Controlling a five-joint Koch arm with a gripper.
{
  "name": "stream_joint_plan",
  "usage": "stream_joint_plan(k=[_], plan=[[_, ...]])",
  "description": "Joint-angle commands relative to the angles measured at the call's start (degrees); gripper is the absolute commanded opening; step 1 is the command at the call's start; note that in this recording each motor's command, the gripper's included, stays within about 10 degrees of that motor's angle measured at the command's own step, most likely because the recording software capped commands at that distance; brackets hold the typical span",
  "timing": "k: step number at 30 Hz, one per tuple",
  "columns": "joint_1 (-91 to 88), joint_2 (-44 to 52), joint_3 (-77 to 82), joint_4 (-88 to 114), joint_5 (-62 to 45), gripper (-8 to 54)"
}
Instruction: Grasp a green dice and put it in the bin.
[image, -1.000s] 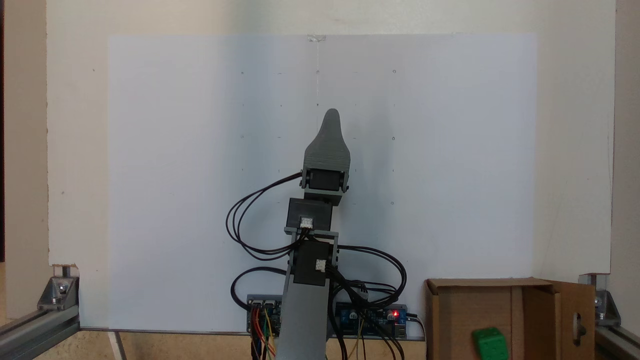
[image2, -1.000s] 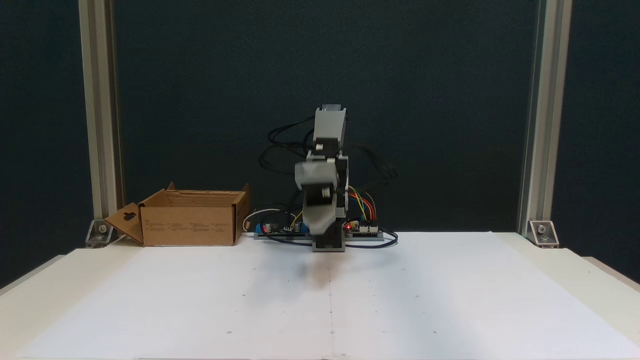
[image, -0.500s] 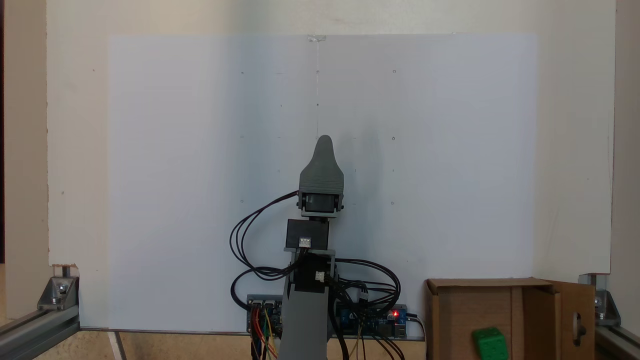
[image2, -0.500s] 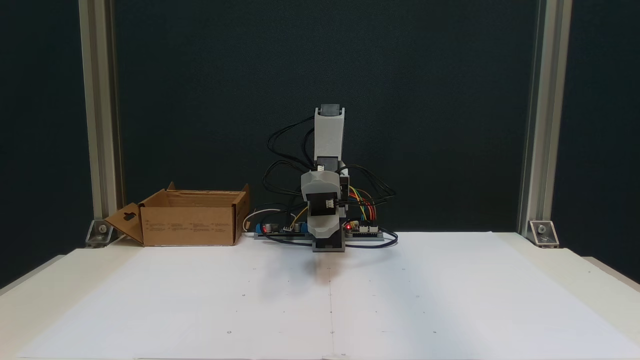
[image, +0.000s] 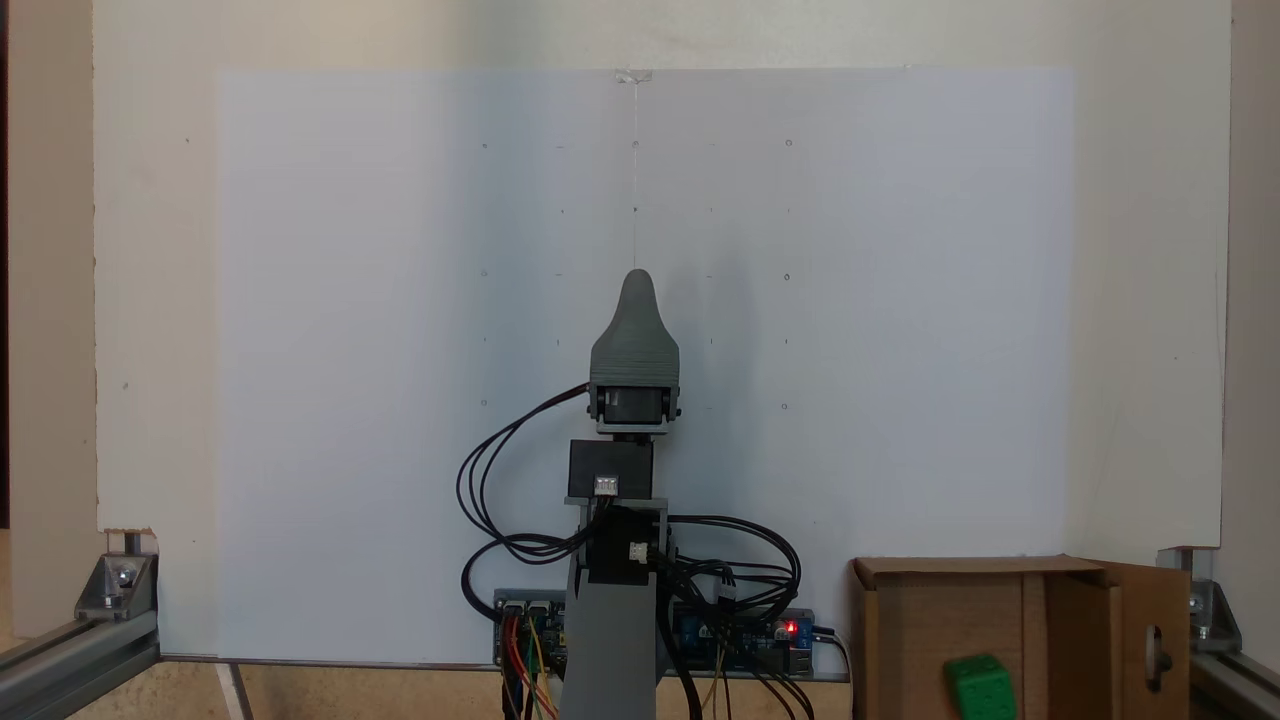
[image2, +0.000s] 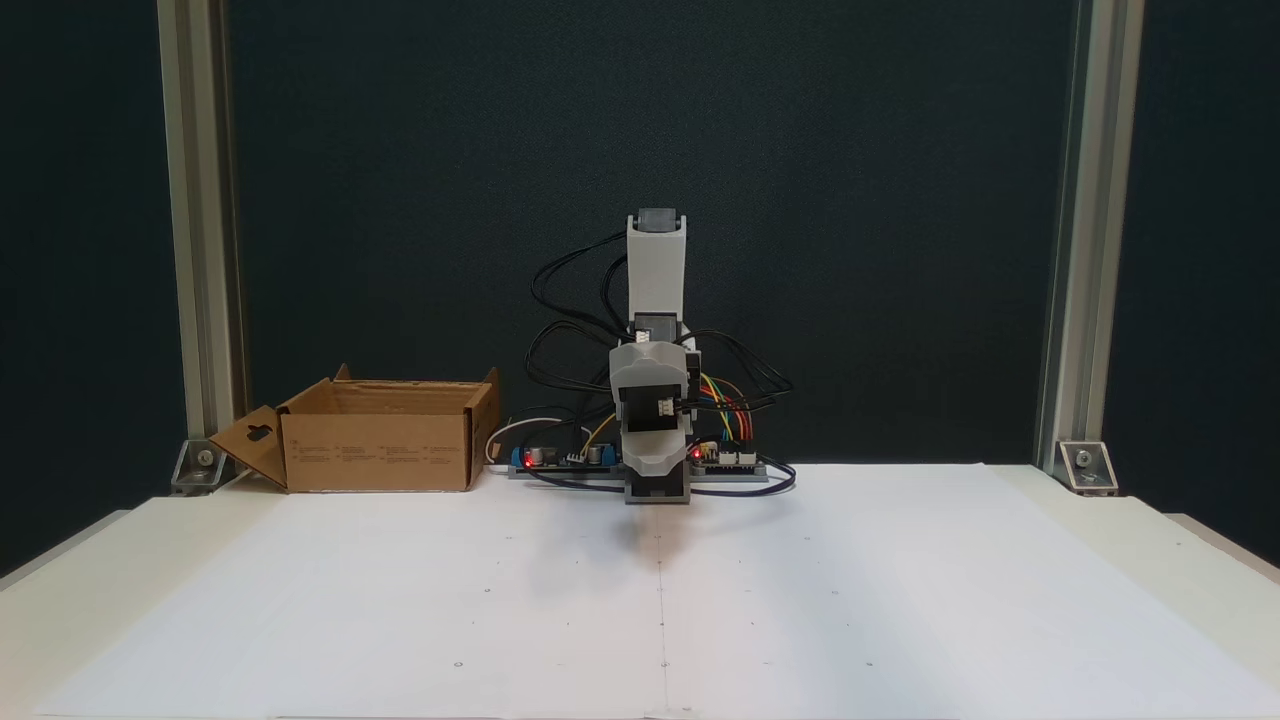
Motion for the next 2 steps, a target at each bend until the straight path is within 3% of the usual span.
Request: stream_joint_plan(k=[1, 2], plan=[[0.3, 5.5, 10.0, -9.9, -4.2, 44.6], [0.3, 5.5, 10.0, -9.9, -4.2, 44.6]])
